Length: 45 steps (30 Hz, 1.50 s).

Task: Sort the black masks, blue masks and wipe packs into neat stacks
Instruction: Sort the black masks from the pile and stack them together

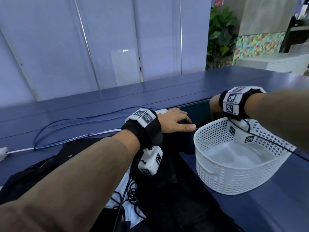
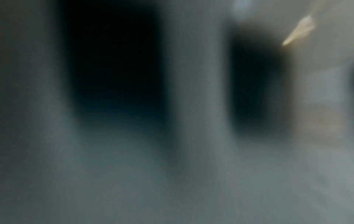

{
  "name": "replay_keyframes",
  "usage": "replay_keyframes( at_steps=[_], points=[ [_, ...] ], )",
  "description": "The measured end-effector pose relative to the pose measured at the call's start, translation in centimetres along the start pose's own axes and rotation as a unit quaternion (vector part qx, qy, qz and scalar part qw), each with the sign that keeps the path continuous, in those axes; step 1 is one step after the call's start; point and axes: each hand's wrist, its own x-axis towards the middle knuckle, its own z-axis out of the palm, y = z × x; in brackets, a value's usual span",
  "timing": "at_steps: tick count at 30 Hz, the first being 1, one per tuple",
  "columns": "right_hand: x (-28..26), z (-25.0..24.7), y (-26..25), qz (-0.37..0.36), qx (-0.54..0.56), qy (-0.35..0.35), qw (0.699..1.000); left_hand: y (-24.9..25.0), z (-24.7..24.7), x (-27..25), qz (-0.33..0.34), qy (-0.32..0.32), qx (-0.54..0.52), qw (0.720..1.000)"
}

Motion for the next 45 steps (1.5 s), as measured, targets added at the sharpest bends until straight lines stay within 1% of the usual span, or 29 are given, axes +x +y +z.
replay_keyframes(
  at_steps=[1, 2, 3, 5, 6, 7, 9, 11, 12, 14, 15, 16, 17, 18, 19, 20, 21, 23, 26, 28, 30, 33, 35, 38, 40, 43, 45],
  points=[
    [0.3, -0.4, 0.3, -0.004, 0.009, 0.0, 1.0, 0.1, -0.4, -0.2, -0.019, 0.004, -0.055, 0.998],
    [-0.2, -1.3, 0.7, -0.018, 0.038, -0.017, 0.999, 0.2, -1.0, -0.5, -0.033, 0.021, -0.112, 0.993],
    [-0.8, -2.3, 1.0, -0.037, 0.097, -0.034, 0.994, 0.3, -1.9, -0.9, -0.045, 0.049, -0.148, 0.987],
    [-2.4, -4.6, 1.5, -0.069, 0.234, -0.031, 0.969, 0.7, -4.2, -2.1, -0.047, 0.131, -0.181, 0.974],
    [-3.2, -5.7, 1.6, -0.081, 0.28, -0.012, 0.957, 0.9, -5.5, -3.1, -0.048, 0.161, -0.196, 0.966],
    [-4.2, -6.8, 1.5, -0.09, 0.317, 0.014, 0.944, 1.0, -6.8, -4.1, -0.055, 0.178, -0.206, 0.961],
    [-6.1, -8.4, 0.6, -0.119, 0.37, 0.027, 0.921, 0.8, -9.1, -6.8, -0.077, 0.191, -0.227, 0.952],
    [-7.8, -9.0, -1.0, -0.151, 0.414, 0.016, 0.898, 0.3, -10.7, -9.9, -0.098, 0.203, -0.251, 0.941],
    [-8.7, -8.8, -2.1, -0.165, 0.417, 0.003, 0.894, 0.0, -11.1, -11.4, -0.103, 0.216, -0.267, 0.933],
    [-10.7, -7.7, -4.9, -0.199, 0.413, -0.015, 0.889, -0.5, -11.2, -14.5, -0.119, 0.241, -0.293, 0.918],
    [-11.7, -6.8, -6.5, -0.211, 0.395, -0.023, 0.894, -0.8, -10.9, -15.9, -0.13, 0.243, -0.296, 0.915],
    [-12.9, -5.7, -8.1, -0.223, 0.353, -0.025, 0.908, -1.2, -10.3, -17.2, -0.139, 0.237, -0.303, 0.913],
    [-14.1, -4.7, -9.6, -0.232, 0.284, -0.01, 0.93, -1.7, -9.5, -18.3, -0.154, 0.227, -0.302, 0.913],
    [-15.3, -3.6, -11.0, -0.239, 0.205, 0.021, 0.949, -2.1, -8.6, -19.5, -0.169, 0.212, -0.302, 0.914],
    [-16.1, -2.4, -12.2, -0.244, 0.131, 0.063, 0.959, -2.5, -7.7, -20.6, -0.185, 0.197, -0.297, 0.916],
    [-16.8, -1.3, -13.3, -0.244, 0.069, 0.095, 0.963, -2.8, -6.8, -21.6, -0.198, 0.183, -0.301, 0.915],
    [-17.3, -0.2, -14.1, -0.24, 0.03, 0.11, 0.964, -3.2, -6.0, -22.6, -0.212, 0.17, -0.308, 0.912],
    [-17.5, 1.5, -15.2, -0.222, -0.011, 0.099, 0.97, -3.3, -4.4, -24.3, -0.225, 0.156, -0.35, 0.896],
    [-17.3, 3.1, -15.3, -0.173, 0.014, 0.071, 0.982, -2.8, -2.4, -25.3, -0.232, 0.159, -0.425, 0.861],
    [-16.8, 3.7, -15.3, -0.136, 0.041, 0.079, 0.987, -2.6, -1.3, -25.3, -0.23, 0.159, -0.452, 0.847],
    [-16.3, 3.9, -15.3, -0.112, 0.067, 0.083, 0.988, -2.4, -0.4, -25.1, -0.227, 0.162, -0.465, 0.84],
    [-15.7, 3.8, -15.5, -0.095, 0.129, 0.09, 0.983, -2.2, 0.5, -24.7, -0.221, 0.161, -0.477, 0.835],
    [-15.4, 3.4, -15.4, -0.101, 0.153, 0.104, 0.978, -2.2, 0.9, -24.3, -0.213, 0.164, -0.482, 0.834],
    [-14.6, 3.2, -14.9, -0.142, 0.169, 0.134, 0.966, -2.3, 1.8, -23.7, -0.205, 0.17, -0.49, 0.83],
    [-14.1, 3.5, -14.8, -0.147, 0.17, 0.138, 0.965, -2.5, 2.2, -23.4, -0.203, 0.174, -0.493, 0.828],
    [-13.6, 4.5, -14.9, -0.148, 0.115, 0.085, 0.979, -2.9, 2.6, -23.1, -0.21, 0.174, -0.49, 0.828],
    [-13.2, 4.9, -15.0, -0.152, 0.102, 0.065, 0.981, -3.0, 2.7, -22.9, -0.216, 0.177, -0.486, 0.828]
  ],
)
